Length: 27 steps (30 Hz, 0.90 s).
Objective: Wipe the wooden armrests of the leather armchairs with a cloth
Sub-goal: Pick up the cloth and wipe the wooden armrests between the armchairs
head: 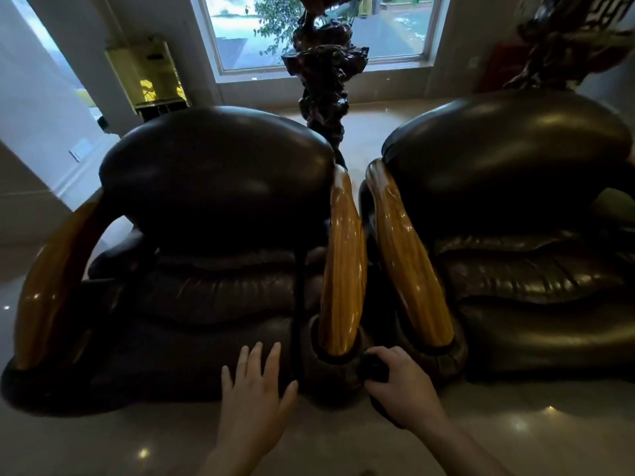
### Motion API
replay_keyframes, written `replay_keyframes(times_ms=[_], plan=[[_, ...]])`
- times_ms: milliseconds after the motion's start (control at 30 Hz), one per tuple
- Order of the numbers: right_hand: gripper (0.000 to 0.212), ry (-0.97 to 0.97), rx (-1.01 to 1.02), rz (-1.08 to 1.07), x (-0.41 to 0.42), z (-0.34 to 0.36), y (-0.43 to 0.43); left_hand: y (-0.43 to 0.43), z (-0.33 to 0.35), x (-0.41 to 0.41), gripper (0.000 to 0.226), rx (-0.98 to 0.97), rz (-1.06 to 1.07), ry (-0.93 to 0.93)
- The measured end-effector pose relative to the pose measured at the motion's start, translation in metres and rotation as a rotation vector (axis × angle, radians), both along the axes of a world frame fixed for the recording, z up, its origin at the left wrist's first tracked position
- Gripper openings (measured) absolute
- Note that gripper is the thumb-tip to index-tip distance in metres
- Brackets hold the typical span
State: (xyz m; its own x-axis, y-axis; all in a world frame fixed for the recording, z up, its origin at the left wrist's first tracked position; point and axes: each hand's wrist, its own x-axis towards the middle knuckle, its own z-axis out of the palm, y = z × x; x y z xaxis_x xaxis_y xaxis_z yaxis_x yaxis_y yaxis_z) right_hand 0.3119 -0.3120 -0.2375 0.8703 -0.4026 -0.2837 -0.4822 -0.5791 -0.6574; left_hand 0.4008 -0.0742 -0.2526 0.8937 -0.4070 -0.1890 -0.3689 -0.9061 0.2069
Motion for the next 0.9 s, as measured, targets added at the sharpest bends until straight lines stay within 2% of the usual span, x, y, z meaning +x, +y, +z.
replay_keyframes(times_ms=[367,533,633,900], plan=[[0.042,-0.035,0.041,-0.109,0.123,-0.032,-0.058,-0.093,-0.058,0.143,0.073,0.024,-0.191,0.085],[0.043,-0.066,0.019,-0.232,0.178,-0.070,-0.075,-0.136,-0.117,0.211,0.074,-0.073,-0.336,0.081],[0.044,-0.104,0.034,-0.277,0.240,-0.129,-0.107,-0.183,-0.187,0.264,0.076,-0.138,-0.283,0.122],[0.049,-0.301,-0.274,-0.093,0.328,-0.164,-0.143,-0.251,-0.234,0.286,0.081,-0.340,-0.170,0.085]])
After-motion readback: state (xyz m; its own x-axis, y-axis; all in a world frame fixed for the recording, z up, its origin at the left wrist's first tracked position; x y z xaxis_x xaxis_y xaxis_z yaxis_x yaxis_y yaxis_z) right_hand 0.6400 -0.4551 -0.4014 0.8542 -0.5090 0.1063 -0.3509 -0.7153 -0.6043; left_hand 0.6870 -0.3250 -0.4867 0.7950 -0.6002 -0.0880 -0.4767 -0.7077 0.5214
